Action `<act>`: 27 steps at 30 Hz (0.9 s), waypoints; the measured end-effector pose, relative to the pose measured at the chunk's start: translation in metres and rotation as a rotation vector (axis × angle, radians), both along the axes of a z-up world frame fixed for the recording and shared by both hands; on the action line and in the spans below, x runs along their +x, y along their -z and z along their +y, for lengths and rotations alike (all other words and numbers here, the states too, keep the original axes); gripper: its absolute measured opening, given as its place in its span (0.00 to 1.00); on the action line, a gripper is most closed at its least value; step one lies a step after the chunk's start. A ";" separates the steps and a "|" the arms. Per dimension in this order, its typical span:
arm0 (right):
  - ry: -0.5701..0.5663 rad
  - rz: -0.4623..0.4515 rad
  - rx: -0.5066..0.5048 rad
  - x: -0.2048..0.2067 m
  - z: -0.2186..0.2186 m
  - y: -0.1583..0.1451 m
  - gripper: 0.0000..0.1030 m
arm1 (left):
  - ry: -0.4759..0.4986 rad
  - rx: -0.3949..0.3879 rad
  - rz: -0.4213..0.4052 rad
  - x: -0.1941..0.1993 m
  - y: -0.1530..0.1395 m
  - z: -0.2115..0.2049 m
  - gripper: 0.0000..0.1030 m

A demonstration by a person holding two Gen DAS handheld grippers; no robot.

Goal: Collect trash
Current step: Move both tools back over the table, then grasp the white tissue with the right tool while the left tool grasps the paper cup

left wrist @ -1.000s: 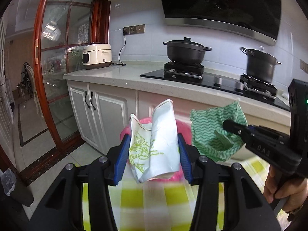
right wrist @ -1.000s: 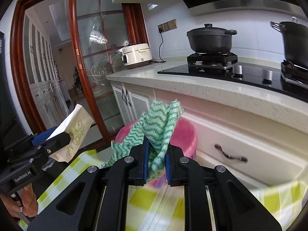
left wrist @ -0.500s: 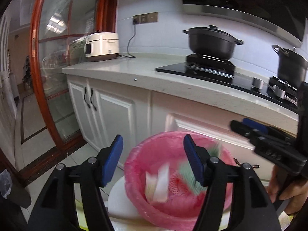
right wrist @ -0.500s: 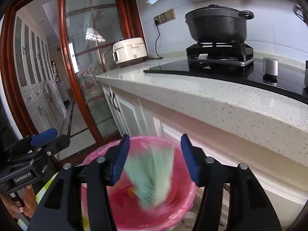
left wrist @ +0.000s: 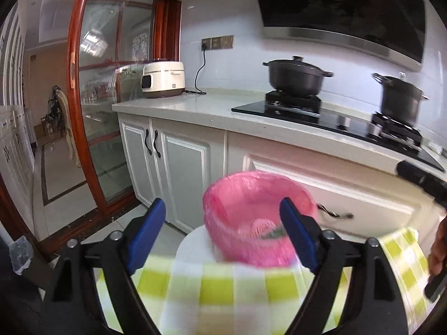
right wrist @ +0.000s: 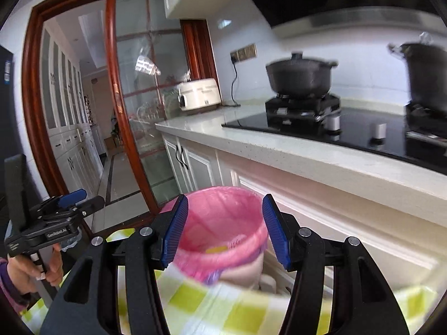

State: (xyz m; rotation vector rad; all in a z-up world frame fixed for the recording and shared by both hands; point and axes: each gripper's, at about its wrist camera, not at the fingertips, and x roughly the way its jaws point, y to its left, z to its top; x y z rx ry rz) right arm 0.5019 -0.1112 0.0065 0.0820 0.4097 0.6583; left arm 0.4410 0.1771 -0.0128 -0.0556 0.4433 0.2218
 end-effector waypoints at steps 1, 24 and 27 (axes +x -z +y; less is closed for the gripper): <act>0.003 0.000 0.001 -0.016 -0.009 -0.003 0.52 | 0.001 0.006 -0.001 -0.017 -0.002 -0.007 0.84; 0.083 0.214 -0.083 -0.254 -0.084 0.121 0.53 | 0.032 -0.082 0.122 -0.251 0.101 -0.117 0.90; 0.084 0.255 -0.101 -0.261 -0.081 0.139 0.53 | 0.054 -0.085 0.142 -0.259 0.111 -0.126 0.90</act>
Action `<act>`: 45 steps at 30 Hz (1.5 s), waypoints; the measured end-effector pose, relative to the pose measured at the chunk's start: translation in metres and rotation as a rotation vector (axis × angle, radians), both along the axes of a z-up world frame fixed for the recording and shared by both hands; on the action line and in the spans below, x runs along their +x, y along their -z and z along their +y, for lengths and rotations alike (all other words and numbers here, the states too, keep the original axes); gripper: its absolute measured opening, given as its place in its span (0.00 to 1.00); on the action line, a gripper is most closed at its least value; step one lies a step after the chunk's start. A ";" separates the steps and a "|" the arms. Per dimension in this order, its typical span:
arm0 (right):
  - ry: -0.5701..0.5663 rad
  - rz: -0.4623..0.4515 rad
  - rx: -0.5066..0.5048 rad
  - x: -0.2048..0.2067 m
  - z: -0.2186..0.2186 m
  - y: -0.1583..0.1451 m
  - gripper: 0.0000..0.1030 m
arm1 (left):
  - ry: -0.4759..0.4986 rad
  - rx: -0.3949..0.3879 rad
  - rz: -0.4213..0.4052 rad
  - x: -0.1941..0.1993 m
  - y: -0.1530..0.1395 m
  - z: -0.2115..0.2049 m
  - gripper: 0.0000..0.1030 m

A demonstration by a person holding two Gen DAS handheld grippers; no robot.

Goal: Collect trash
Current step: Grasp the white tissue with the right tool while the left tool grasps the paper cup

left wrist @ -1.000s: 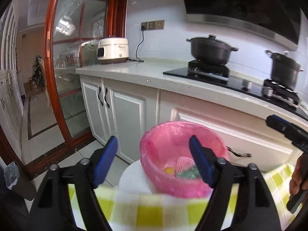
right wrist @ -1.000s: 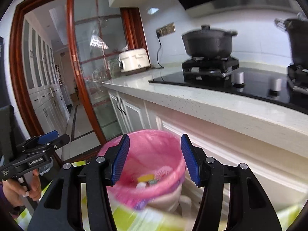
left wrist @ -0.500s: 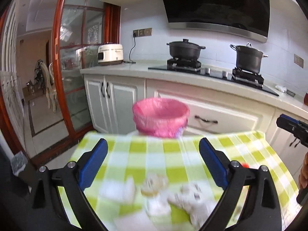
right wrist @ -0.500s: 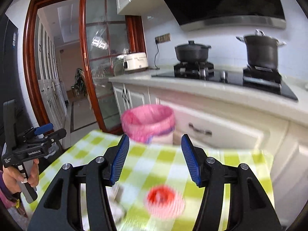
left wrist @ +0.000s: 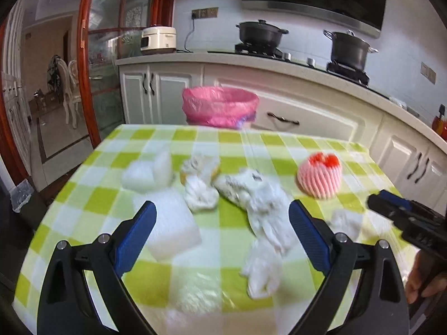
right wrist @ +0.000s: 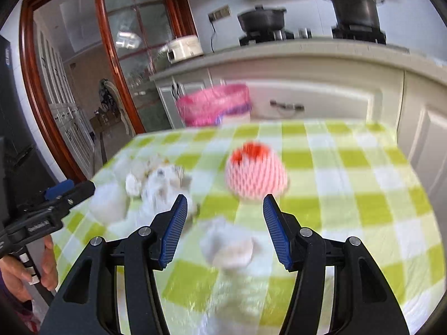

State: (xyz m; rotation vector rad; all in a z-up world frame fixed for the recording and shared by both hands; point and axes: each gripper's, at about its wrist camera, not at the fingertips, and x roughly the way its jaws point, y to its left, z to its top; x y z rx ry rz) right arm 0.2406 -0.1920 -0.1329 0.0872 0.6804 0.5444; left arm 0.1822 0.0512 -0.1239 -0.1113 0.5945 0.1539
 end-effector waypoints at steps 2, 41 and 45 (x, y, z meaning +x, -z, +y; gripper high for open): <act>-0.001 0.025 -0.004 -0.001 0.001 0.010 0.53 | 0.009 0.007 0.012 -0.003 0.006 -0.004 0.90; 0.010 0.075 0.042 0.012 -0.026 0.013 0.25 | 0.081 0.009 0.087 0.068 0.027 -0.045 0.90; 0.004 0.071 0.052 0.013 -0.025 0.011 0.25 | 0.056 0.003 0.087 0.095 0.023 -0.040 0.89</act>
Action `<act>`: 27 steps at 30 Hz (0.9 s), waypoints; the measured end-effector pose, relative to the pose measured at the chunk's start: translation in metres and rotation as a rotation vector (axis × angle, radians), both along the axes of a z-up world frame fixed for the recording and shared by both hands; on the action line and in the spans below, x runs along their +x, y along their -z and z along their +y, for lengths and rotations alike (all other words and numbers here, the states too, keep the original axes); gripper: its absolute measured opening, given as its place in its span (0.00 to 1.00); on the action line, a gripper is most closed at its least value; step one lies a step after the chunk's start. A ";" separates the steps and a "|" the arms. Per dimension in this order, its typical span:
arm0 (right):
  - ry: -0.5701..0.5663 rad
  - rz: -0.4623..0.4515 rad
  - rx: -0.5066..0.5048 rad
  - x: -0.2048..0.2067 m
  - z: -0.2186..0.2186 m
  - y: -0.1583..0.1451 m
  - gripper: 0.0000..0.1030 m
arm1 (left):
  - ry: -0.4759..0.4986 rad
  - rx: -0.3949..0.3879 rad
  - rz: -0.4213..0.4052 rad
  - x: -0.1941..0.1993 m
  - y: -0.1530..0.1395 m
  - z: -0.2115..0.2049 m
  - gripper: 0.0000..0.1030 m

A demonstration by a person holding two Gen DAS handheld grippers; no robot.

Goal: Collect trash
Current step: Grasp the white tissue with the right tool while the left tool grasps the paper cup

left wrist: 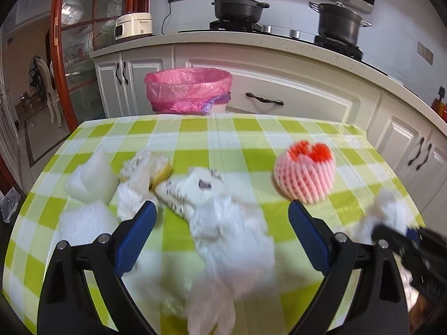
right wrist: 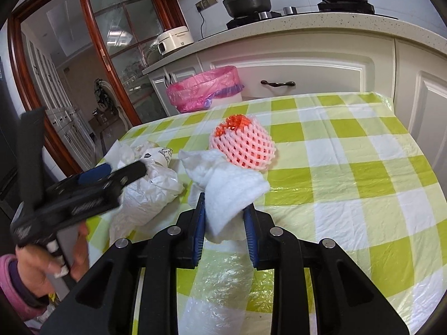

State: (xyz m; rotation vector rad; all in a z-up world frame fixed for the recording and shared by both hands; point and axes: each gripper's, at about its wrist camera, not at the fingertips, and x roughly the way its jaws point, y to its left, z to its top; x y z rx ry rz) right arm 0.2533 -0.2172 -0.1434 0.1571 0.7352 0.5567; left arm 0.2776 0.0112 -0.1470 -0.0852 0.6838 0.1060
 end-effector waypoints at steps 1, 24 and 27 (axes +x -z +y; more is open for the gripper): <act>-0.002 0.001 0.004 0.000 0.000 0.000 0.25 | -0.008 0.001 0.002 0.005 0.000 0.002 0.89; -0.012 0.046 0.018 0.020 0.011 0.015 0.25 | -0.046 -0.062 0.086 0.054 0.028 0.025 0.52; -0.016 0.033 0.024 0.018 0.013 0.010 0.25 | -0.040 -0.058 0.028 0.041 0.014 0.023 0.52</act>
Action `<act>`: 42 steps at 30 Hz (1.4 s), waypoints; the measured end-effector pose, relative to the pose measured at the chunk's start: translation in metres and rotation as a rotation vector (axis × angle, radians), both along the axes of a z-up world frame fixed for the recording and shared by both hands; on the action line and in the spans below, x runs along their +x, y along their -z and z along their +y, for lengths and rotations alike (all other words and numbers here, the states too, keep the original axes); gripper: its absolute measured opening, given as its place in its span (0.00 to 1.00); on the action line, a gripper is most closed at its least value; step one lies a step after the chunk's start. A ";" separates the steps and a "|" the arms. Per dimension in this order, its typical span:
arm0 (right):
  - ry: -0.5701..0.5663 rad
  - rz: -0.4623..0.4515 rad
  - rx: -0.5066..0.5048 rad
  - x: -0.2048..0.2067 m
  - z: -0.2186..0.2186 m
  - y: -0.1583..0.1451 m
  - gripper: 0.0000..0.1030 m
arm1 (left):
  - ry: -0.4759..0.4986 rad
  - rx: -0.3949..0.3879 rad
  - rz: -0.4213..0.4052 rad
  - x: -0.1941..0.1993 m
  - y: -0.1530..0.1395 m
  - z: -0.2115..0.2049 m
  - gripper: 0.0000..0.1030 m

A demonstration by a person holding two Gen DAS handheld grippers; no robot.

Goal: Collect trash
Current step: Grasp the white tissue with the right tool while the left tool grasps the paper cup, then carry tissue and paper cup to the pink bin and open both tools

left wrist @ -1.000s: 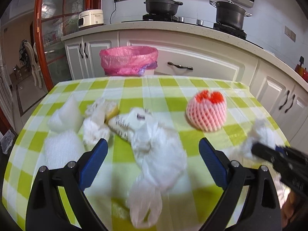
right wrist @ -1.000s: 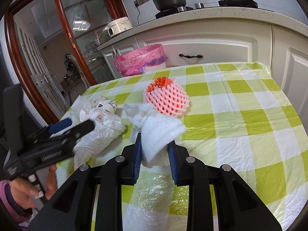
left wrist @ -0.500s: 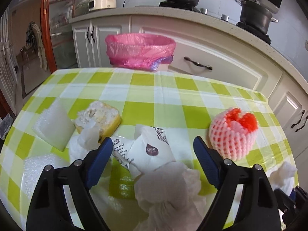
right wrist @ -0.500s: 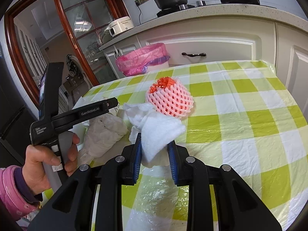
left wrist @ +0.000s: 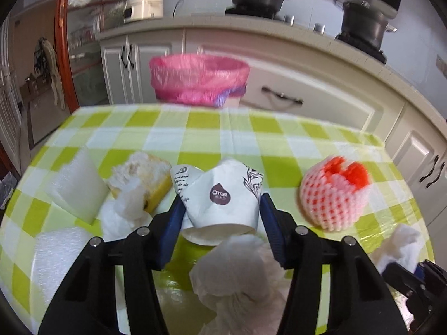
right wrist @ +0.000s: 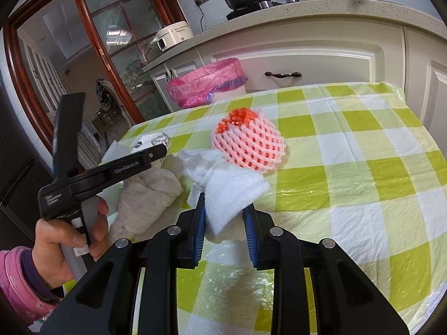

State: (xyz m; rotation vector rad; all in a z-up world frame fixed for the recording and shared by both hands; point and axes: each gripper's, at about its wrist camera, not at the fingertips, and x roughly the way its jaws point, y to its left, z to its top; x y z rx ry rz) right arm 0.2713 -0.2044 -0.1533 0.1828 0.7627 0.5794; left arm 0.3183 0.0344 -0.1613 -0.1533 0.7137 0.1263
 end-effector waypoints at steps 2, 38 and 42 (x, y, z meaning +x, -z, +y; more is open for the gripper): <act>-0.001 -0.013 0.006 -0.002 0.000 -0.005 0.25 | 0.003 0.001 -0.044 -0.011 -0.013 -0.001 0.52; -0.088 -0.224 -0.006 -0.035 0.071 -0.092 0.25 | 0.038 0.083 -0.321 -0.152 -0.107 0.017 0.52; -0.092 -0.236 -0.003 -0.019 0.083 -0.100 0.25 | 0.036 0.090 -0.332 -0.140 -0.114 0.027 0.52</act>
